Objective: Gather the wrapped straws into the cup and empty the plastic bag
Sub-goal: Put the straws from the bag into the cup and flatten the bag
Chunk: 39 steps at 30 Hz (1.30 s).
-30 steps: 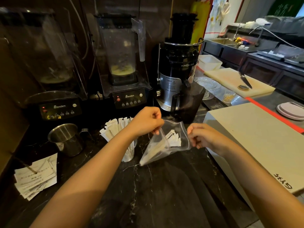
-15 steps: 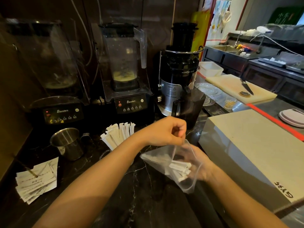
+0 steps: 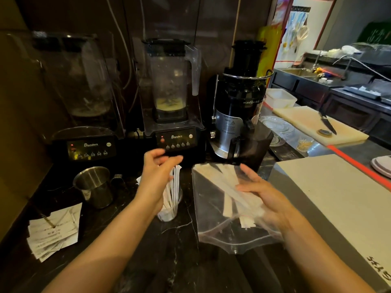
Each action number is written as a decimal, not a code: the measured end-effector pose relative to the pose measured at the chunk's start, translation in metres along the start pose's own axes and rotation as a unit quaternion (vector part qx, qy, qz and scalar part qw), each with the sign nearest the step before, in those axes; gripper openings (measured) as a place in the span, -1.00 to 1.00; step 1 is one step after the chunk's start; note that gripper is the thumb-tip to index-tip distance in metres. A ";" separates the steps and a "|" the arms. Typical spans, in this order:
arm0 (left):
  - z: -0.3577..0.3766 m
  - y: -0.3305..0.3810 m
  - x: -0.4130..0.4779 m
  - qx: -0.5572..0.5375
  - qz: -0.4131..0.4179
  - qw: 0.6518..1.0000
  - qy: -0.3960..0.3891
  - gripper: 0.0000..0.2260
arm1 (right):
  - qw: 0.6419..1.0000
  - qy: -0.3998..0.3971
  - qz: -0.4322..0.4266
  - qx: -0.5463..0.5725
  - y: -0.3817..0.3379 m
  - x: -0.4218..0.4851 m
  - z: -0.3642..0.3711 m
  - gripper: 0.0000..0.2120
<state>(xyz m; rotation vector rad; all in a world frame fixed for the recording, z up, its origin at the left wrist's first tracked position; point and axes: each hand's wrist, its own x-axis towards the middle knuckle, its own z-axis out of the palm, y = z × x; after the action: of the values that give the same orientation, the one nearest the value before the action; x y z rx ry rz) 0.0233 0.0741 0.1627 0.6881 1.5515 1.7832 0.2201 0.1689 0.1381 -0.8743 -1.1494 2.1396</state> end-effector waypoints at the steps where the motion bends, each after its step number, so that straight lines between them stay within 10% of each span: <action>1: -0.005 -0.005 0.000 -0.021 -0.054 0.998 -0.023 -0.54 | 1.000 -0.001 -0.005 -0.010 -0.005 0.002 0.005 -0.19; 5: -0.007 -0.020 -0.001 -0.088 -0.233 0.941 -0.227 -0.35 | 0.999 -0.024 -0.018 -0.016 -0.021 0.014 0.031 -0.07; 10: -0.005 -0.016 0.022 -0.120 -0.198 0.922 -0.309 -0.59 | 0.997 -0.053 -0.004 -0.052 -0.020 0.044 0.060 -0.24; 39: -0.069 -0.012 0.081 -0.018 0.048 0.989 -0.139 -0.69 | 0.939 -0.131 -0.217 -0.230 0.009 0.126 0.122 -0.46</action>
<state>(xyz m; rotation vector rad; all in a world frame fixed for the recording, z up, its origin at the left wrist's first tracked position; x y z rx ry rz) -0.0791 0.0929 0.1376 0.9637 1.3170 1.6962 0.0466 0.1936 0.1465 -0.4560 -1.8364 1.6769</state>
